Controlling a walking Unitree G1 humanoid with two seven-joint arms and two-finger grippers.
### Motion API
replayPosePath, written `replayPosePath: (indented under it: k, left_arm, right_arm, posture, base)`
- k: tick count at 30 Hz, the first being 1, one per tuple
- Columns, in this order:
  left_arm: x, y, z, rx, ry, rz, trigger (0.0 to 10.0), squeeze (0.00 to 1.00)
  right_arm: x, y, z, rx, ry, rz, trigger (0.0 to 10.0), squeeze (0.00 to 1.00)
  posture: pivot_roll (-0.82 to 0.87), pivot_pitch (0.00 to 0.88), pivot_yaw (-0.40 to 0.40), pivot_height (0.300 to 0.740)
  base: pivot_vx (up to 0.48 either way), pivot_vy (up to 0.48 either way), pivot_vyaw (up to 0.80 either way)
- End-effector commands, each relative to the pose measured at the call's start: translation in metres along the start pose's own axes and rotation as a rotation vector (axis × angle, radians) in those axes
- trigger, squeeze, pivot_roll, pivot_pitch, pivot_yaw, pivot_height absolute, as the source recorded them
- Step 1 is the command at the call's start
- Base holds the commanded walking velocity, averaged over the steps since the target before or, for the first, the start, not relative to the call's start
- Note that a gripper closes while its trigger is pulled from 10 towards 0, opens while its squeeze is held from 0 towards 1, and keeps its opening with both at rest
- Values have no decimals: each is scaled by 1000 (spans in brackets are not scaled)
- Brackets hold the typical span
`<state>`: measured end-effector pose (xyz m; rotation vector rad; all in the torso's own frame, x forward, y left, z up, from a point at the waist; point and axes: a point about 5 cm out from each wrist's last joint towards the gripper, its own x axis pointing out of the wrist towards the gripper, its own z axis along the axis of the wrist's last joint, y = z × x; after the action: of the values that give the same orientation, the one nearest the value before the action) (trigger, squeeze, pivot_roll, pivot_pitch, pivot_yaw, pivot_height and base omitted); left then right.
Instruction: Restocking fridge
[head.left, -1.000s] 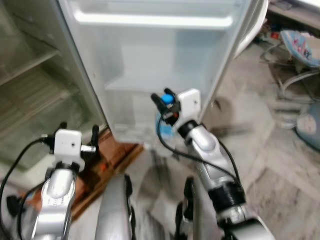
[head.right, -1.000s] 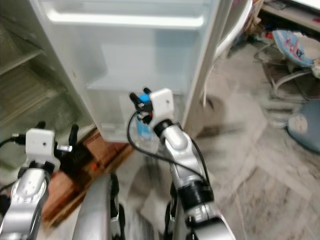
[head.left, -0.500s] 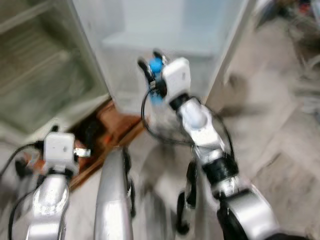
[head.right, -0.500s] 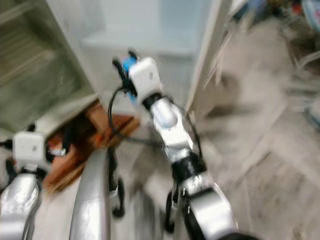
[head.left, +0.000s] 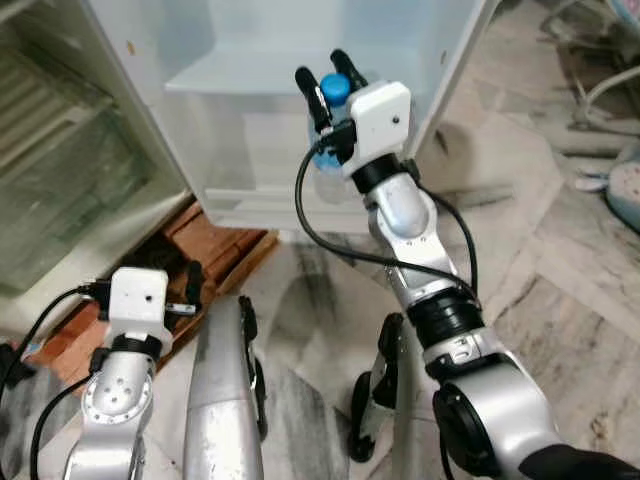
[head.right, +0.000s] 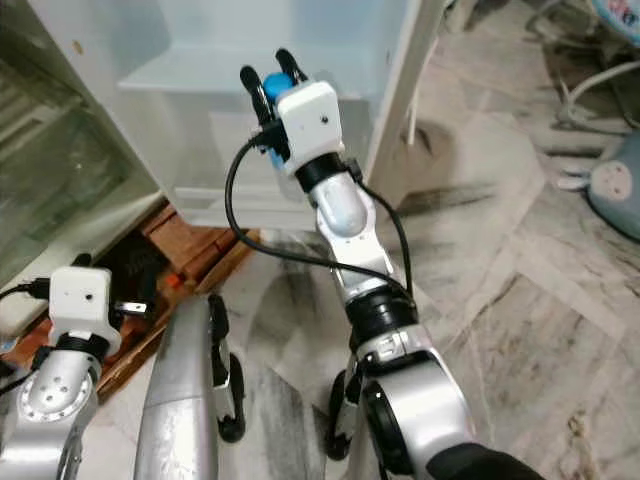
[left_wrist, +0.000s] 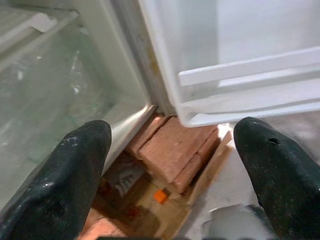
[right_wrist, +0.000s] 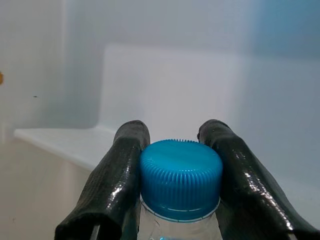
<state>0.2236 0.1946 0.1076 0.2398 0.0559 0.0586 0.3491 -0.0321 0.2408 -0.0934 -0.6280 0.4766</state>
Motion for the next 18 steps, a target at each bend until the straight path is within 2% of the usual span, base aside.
replayPosePath:
  k: [1, 6, 11, 15, 18]
  left_arm:
    - [-7, -2, -4, 3, 30, 10, 10000, 0]
    - [-8, -6, -5, 0, 36, 12, 10000, 0]
    - [-9, -1, -2, 6, 29, 114, 10000, 0]
    - [-24, 7, -13, 10, 89, 153, 10000, 0]
    - [-27, 8, -14, 9, 100, 158, 10000, 0]
  right_arm:
    - [16, 11, 23, -7, -123, 33, 10000, 0]
    - [27, 24, 35, -18, -195, 58, 10000, 0]
    - [31, 38, 36, -161, -244, 98, 10000, 0]
    - [26, 30, 14, -200, -149, 73, 10000, 0]
    - [20, 24, 0, -227, -84, 63, 10000, 0]
  posture:
    - [246, 286, -56, 538]
    - [236, 288, -86, 538]
    - [256, 292, -117, 538]
    - [278, 305, -121, 538]
    - [284, 305, -121, 538]
  base:
    - [0, 0, 0]
    - [0, 0, 0]
    - [0, 0, 0]
    - [0, 0, 0]
    - [0, 0, 0]
